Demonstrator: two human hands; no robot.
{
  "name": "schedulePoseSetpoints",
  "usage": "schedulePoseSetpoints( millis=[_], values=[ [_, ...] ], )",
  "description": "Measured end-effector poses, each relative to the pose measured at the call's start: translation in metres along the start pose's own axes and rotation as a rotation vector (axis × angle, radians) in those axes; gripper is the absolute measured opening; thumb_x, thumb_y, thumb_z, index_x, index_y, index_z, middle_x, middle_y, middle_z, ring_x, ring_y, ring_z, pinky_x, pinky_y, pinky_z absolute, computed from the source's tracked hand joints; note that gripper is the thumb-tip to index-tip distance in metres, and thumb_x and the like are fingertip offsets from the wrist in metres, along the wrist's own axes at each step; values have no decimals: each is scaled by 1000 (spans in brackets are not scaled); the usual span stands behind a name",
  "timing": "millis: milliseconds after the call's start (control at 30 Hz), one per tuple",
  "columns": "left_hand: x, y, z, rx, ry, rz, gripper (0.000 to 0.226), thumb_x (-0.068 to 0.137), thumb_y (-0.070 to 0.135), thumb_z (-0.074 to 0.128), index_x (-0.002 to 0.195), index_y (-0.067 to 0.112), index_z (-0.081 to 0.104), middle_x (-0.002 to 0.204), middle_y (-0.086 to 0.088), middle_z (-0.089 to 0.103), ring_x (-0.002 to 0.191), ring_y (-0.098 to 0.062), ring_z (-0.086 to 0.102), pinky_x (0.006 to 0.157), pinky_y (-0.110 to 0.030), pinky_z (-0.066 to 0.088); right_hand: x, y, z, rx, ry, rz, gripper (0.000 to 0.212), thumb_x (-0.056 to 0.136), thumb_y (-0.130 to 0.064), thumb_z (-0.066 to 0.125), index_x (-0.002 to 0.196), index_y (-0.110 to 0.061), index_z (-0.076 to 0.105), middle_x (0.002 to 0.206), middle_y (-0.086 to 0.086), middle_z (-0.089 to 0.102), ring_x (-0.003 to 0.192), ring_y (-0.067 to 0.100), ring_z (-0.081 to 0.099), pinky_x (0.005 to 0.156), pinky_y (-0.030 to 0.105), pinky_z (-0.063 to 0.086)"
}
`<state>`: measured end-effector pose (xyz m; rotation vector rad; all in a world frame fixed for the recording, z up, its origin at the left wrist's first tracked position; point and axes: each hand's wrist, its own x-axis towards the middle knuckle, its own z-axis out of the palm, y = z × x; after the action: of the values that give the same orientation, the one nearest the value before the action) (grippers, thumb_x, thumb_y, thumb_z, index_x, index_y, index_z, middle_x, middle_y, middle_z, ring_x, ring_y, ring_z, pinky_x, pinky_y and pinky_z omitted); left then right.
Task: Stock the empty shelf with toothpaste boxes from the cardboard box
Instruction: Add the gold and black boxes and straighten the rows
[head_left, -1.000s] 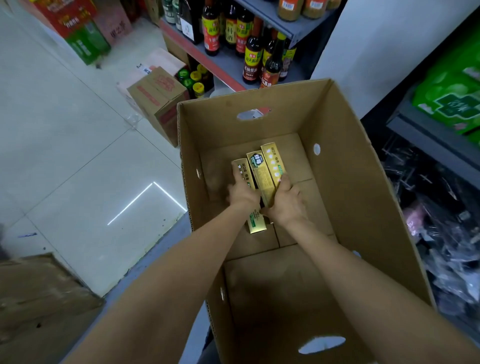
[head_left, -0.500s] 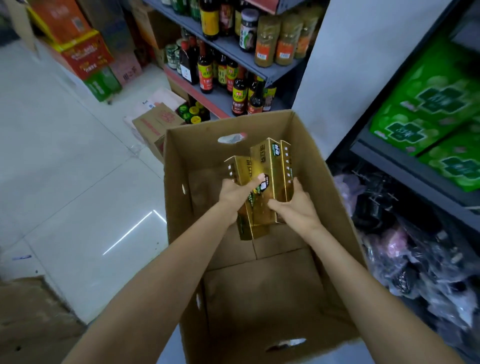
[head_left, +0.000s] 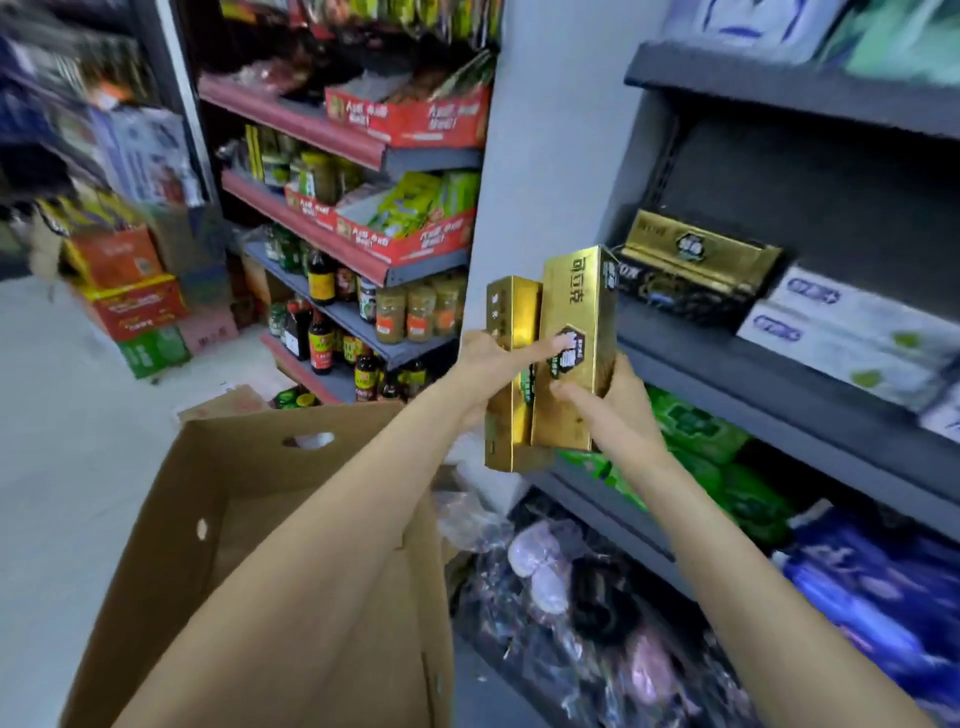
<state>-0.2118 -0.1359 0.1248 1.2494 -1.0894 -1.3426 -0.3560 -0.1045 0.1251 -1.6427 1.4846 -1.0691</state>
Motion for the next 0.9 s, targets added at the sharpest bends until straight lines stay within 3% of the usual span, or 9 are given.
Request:
schedulePoseSetpoints(
  millis=[67, 133, 167, 267, 400, 533, 700, 833, 900],
  values=[
    [7, 11, 31, -83, -53, 11, 103, 48, 53, 89, 130, 4, 47, 120, -12, 64, 109, -28, 62, 90, -43, 53, 1, -4, -40, 45, 60, 1, 40, 80, -26, 68, 113, -30, 46, 103, -8, 61, 93, 8, 58, 74, 26, 46],
    [14, 20, 58, -115, -23, 69, 40, 79, 33, 75, 104, 5, 63, 100, -10, 70, 93, -24, 67, 77, -30, 56, 5, -5, -77, 91, 118, 10, 36, 81, -24, 67, 112, -28, 48, 103, -9, 63, 93, 11, 61, 81, 32, 50],
    [17, 25, 70, -95, 9, 86, 29, 84, 31, 70, 97, 6, 64, 95, -8, 70, 89, -22, 66, 75, -27, 55, 7, -6, -94, 93, 140, 16, 35, 82, -24, 66, 112, -26, 49, 103, -9, 63, 95, 13, 61, 83, 33, 50],
    [34, 35, 98, -103, 10, 96, 51, 83, 47, 66, 109, 4, 62, 113, -16, 67, 102, -26, 62, 93, -43, 50, 13, -6, -135, 73, 179, 10, 34, 84, -23, 65, 115, -21, 51, 100, -8, 62, 90, 11, 60, 69, 26, 46],
    [57, 46, 124, -151, -80, 71, 67, 79, 55, 65, 122, 5, 54, 117, -13, 64, 104, -26, 63, 88, -41, 52, 29, 0, -168, 71, 233, 36, 27, 85, -24, 64, 106, -21, 47, 89, -14, 55, 79, 3, 53, 63, 21, 41],
    [128, 35, 142, -188, -121, 63, 132, 33, 79, 76, 139, 10, 40, 139, -14, 50, 127, -34, 48, 102, -56, 39, 59, 9, -180, 39, 256, 57, 26, 85, -24, 64, 106, -20, 49, 87, -14, 55, 76, 0, 51, 59, 19, 37],
    [153, 57, 157, -240, -73, 16, 42, 87, 49, 60, 105, 12, 57, 95, -5, 67, 85, -21, 63, 72, -34, 53, 99, 16, -187, -4, 284, 95, 17, 86, -22, 63, 80, -26, 47, 85, -8, 57, 74, 2, 49, 60, 20, 37],
    [183, 55, 167, -260, -26, 76, 20, 90, 36, 61, 88, 17, 57, 90, 0, 64, 84, -14, 58, 83, -32, 48, 127, 18, -188, 15, 288, 116, 13, 86, -24, 63, 81, -24, 51, 88, -4, 60, 78, 6, 51, 64, 22, 38],
    [200, 51, 168, -279, -32, 98, 28, 89, 27, 65, 108, 9, 55, 107, -9, 66, 90, -19, 62, 73, -30, 54, 140, 20, -187, -5, 296, 122, 20, 84, -27, 65, 101, -22, 56, 101, -1, 65, 90, 15, 59, 72, 27, 42]
  ],
)
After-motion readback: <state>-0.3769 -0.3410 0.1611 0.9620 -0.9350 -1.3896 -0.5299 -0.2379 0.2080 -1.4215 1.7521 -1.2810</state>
